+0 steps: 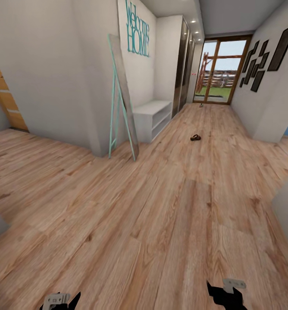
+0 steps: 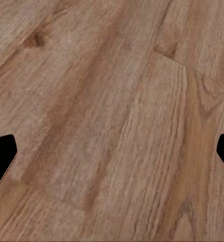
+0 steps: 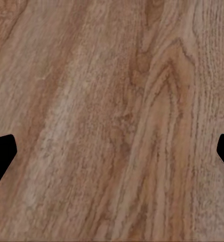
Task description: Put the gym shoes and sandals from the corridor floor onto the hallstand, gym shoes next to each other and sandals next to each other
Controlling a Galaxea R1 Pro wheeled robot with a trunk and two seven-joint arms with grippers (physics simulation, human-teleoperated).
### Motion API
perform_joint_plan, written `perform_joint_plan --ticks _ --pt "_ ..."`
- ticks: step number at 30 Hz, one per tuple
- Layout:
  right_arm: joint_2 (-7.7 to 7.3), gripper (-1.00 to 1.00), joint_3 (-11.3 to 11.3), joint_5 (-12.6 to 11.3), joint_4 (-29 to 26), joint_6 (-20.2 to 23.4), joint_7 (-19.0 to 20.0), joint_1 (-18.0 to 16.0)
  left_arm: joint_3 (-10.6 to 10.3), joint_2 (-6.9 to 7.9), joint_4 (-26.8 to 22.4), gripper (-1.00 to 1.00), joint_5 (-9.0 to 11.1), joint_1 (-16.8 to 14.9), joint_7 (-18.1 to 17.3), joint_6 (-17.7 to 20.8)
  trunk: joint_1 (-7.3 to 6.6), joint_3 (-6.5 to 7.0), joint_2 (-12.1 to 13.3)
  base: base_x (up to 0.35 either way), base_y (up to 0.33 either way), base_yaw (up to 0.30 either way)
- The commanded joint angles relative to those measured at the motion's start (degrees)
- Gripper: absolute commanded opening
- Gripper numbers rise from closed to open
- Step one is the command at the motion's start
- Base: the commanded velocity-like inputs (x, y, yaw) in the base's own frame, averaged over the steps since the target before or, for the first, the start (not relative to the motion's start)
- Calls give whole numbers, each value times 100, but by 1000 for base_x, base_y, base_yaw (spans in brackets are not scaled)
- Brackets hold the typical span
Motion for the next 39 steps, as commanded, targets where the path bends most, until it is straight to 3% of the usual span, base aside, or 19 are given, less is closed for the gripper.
perform_joint_plan --ticks 1,19,39 --pt "-1 100 -52 58 6 -19 15 -3 25 -2 6 100 27 -5 -53 4 2 -5 -2 337 0 0" --pt "39 100 -52 58 6 -21 -23 -3 23 -2 7 100 17 -5 -53 4 2 -5 -2 337 -33 -24" --pt "33 100 -52 58 27 -19 -19 -3 20 -2 7 100 18 -5 -53 4 2 -5 -2 337 -65 -240"
